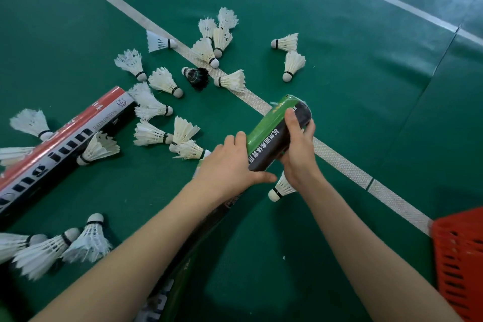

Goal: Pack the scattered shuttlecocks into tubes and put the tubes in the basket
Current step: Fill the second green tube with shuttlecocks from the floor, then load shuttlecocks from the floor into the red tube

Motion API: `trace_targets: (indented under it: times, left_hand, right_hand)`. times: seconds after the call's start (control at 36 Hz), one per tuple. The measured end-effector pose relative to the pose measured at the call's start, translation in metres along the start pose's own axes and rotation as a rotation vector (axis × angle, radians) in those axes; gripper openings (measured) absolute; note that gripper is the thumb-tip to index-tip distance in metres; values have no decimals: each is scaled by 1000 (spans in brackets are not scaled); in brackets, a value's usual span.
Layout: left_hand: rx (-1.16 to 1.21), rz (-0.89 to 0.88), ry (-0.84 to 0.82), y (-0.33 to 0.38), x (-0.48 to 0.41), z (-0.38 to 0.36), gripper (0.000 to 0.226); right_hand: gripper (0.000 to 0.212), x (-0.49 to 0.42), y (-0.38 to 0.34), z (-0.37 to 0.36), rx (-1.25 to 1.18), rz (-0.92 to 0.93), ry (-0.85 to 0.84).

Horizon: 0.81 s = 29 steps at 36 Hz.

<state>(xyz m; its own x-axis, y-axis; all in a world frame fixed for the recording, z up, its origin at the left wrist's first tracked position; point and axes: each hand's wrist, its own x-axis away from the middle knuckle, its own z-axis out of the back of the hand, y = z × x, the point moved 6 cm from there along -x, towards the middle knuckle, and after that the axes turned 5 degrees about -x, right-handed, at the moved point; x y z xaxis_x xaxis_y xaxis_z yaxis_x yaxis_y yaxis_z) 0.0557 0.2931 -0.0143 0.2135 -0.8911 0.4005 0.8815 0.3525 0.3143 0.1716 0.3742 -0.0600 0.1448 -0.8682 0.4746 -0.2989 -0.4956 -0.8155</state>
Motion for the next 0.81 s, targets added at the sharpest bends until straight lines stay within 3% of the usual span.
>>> trace_targets:
  times: [0.17,0.22,0.28,0.33,0.42,0.47,0.53,0.67,0.75,0.81]
  left_hand:
    - [322,-91,-63,-7,5,2,72]
    - [289,-23,-53,-26,2,1,65]
    - [107,87,-36,-54,-1,-5,52]
    - [-75,190,-121,-78,3,-18,62]
    - [-53,279,-387,-93,17,-38,103]
    - [5,310,-573,-95,26,-55,108]
    - [83,342,-657,-101,32,-69,105]
    - [300,312,-539,-102,23,-75,86]
    - [241,239,-250,-93,5,-53,90]
    - [352,204,-90,-83,-6,-38,84]
  right_hand:
    - [61,-21,-16,0,202,86,14]
    - [69,-25,-14,-6,271,79,-16]
    - [75,-26,-6,-13,377,63,-41]
    - [80,-25,6,-17,505,49,-60]
    - [76,-21,24,-17,703,38,-67]
    - [76,-21,32,-12,771,15,-47]
    - [79,-21,36,-10,806,1,-33]
    - [83,-28,33,-5,822,17,-15]
    - [88,-29,32,0,786,17,-9]
    - [89,-25,31,0,801,30,-15]
